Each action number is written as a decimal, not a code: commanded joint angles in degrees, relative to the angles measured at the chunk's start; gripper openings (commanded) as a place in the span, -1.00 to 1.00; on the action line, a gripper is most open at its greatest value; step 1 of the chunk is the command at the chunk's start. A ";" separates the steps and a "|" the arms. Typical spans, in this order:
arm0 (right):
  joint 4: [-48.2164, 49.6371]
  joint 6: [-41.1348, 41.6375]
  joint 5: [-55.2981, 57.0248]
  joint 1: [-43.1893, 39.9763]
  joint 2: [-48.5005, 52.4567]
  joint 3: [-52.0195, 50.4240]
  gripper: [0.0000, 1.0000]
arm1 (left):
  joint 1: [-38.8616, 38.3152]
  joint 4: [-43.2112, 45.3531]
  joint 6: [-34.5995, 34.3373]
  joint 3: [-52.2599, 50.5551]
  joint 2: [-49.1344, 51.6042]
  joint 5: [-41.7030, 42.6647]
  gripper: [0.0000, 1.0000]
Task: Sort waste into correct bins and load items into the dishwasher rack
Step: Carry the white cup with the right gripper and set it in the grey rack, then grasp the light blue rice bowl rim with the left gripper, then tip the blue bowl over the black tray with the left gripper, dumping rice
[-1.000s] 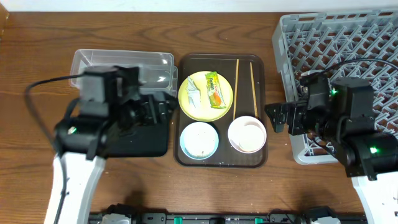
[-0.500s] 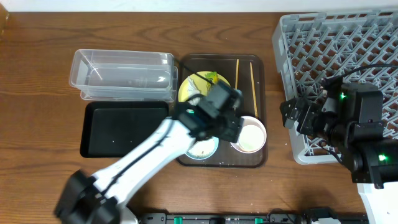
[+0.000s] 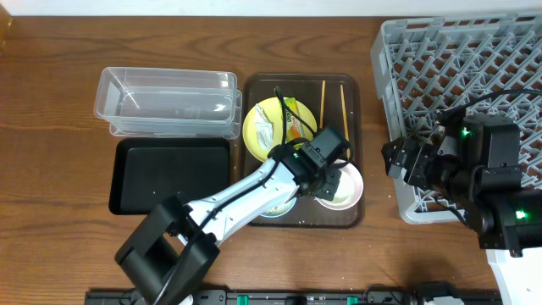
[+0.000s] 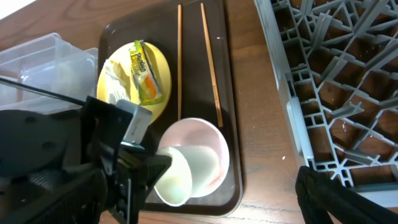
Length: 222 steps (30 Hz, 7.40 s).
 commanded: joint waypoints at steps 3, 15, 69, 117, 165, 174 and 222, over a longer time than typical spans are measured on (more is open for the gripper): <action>0.04 -0.96 0.07 -0.26 -0.35 1.07 0.96 | 2.93 -1.40 -0.46 1.75 -9.11 0.02 -0.88; 13.38 -21.07 -33.51 -0.04 -0.20 1.05 0.89 | 30.14 -4.48 9.05 1.73 -22.01 56.65 -0.87; -7.23 0.04 16.39 -15.85 7.23 0.98 -0.02 | 36.50 -5.14 13.79 1.46 -21.70 72.94 0.44; 1.36 -10.75 -23.43 -14.45 5.75 4.37 0.93 | 3.06 -12.68 -18.03 -0.81 1.66 -11.63 -0.12; 1.57 -10.75 -22.36 -14.47 5.75 4.37 0.93 | 71.21 -15.41 37.57 -22.56 -20.39 78.95 -0.88; 1.38 -10.75 -22.36 -14.47 5.75 4.37 0.93 | 72.63 -12.90 37.55 -23.43 -20.39 79.23 -0.87; 1.07 -10.75 -22.38 -14.47 5.75 4.37 0.93 | 71.87 -9.07 23.28 -25.20 -18.91 58.45 -0.88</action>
